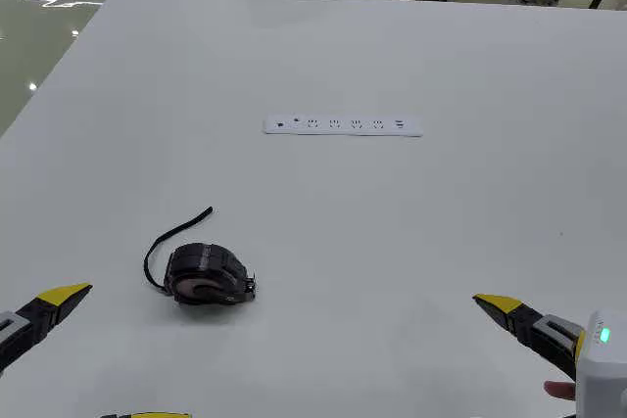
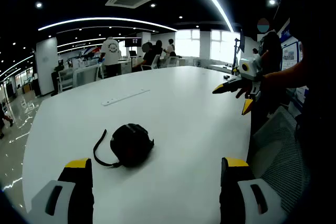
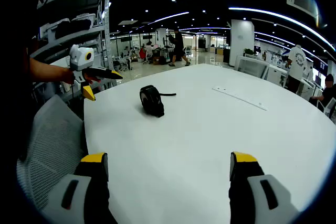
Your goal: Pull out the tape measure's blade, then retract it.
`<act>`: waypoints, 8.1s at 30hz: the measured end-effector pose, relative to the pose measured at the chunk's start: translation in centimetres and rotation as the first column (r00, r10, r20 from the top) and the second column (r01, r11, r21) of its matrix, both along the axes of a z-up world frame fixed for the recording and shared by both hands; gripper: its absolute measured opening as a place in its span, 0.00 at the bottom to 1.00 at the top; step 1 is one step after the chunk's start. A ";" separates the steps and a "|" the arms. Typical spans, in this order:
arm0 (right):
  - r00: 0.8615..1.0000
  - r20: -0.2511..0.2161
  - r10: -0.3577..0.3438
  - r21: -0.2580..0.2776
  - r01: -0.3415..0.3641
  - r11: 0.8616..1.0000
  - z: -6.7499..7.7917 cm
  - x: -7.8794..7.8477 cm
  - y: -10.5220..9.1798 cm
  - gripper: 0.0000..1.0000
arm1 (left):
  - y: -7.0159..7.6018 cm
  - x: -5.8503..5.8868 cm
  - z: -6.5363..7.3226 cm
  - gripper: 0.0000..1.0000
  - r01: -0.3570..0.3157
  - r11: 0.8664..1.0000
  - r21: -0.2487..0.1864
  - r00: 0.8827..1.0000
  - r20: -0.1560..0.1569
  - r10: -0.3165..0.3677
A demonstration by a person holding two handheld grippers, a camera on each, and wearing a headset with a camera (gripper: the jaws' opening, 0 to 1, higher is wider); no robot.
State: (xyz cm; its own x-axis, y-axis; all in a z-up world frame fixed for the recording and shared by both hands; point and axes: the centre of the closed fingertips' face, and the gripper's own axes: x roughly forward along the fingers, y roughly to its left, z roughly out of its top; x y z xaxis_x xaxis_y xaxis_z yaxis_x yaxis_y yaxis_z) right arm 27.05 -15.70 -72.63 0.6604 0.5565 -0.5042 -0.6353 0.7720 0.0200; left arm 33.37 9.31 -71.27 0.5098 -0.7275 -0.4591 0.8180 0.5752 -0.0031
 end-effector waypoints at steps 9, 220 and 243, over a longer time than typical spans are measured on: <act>1.000 0.000 0.003 -0.003 -0.003 1.000 -0.1 0.0 0.0 0.98 | 0.0 0.0 0.1 0.99 -0.001 1.000 0.000 1.000 0.000 0.001; 0.753 -0.075 0.654 -0.219 -0.652 0.726 -9.3 14.3 14.6 0.10 | -3.6 9.8 -8.4 0.28 0.515 0.747 0.421 0.857 -0.221 -0.466; 0.760 -0.081 0.645 -0.209 -0.646 0.734 -9.2 13.6 12.3 0.10 | -4.1 9.6 -8.4 0.28 0.513 0.756 0.407 0.858 -0.219 -0.465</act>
State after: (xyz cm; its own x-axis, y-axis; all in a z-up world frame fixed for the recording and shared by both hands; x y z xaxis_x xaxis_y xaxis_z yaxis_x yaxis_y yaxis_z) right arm 40.64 -3.39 -81.84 0.1799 0.7280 -0.6615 -0.9828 0.1610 -0.0902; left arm 43.00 5.25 -79.66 0.0751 -0.5748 -0.8148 0.9971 0.0556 0.0526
